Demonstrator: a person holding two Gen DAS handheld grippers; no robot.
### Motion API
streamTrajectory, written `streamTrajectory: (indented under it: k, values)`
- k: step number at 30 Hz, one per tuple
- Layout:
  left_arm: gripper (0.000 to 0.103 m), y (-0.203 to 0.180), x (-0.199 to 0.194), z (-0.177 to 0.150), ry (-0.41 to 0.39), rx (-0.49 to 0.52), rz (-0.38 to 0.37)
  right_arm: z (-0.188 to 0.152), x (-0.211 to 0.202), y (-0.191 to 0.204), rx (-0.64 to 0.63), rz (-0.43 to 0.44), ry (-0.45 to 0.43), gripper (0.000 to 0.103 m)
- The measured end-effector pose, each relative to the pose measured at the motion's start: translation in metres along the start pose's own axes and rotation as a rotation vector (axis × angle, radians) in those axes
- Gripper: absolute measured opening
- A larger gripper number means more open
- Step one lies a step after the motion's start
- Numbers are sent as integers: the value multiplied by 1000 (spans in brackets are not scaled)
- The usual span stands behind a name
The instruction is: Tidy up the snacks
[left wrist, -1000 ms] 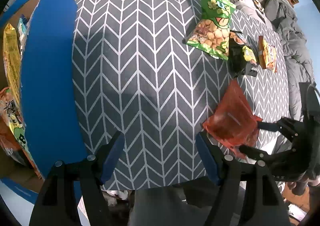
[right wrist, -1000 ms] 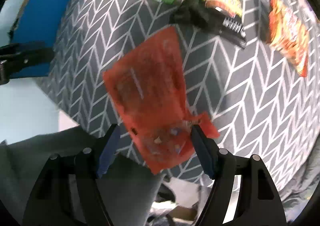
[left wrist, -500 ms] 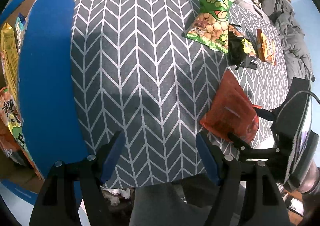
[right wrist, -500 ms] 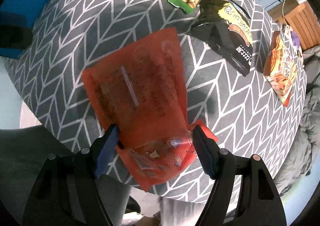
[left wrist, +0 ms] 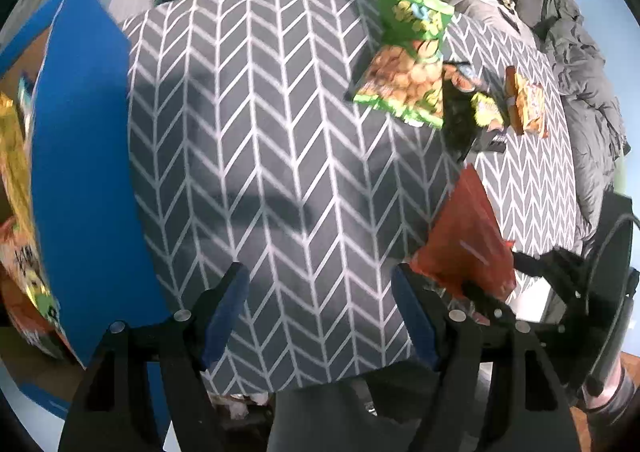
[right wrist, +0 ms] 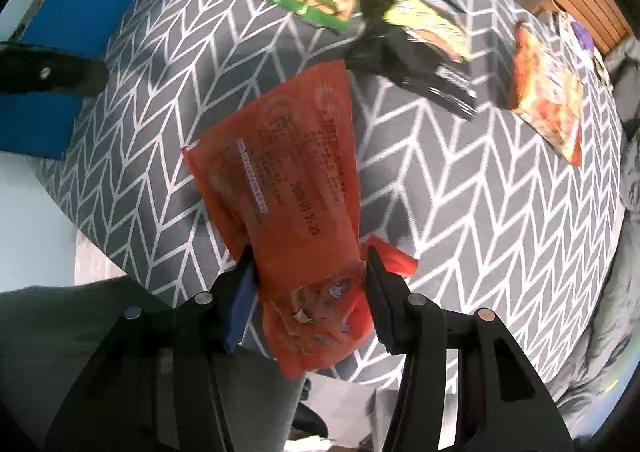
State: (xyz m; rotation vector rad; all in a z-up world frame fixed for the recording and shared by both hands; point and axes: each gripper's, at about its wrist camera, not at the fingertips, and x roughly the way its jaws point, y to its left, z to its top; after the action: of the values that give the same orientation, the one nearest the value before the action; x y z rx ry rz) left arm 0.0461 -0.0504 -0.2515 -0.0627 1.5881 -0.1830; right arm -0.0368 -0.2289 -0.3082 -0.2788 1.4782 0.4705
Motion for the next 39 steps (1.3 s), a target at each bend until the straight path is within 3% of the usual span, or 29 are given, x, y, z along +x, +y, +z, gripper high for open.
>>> streamTrajectory:
  k: [12, 20, 28, 39]
  values:
    - [79, -47, -1, 69, -61, 48, 6, -12, -50, -61, 215, 19, -87, 50]
    - [81, -68, 16, 117, -61, 30, 21, 11, -69, -113, 320, 15, -148, 50]
    - [81, -76, 43, 151, -40, -10, 78, 37, -82, -154, 362, 33, -175, 50]
    - [81, -70, 77, 177, -2, -63, 103, 63, -74, -166, 335, 45, -167, 50]
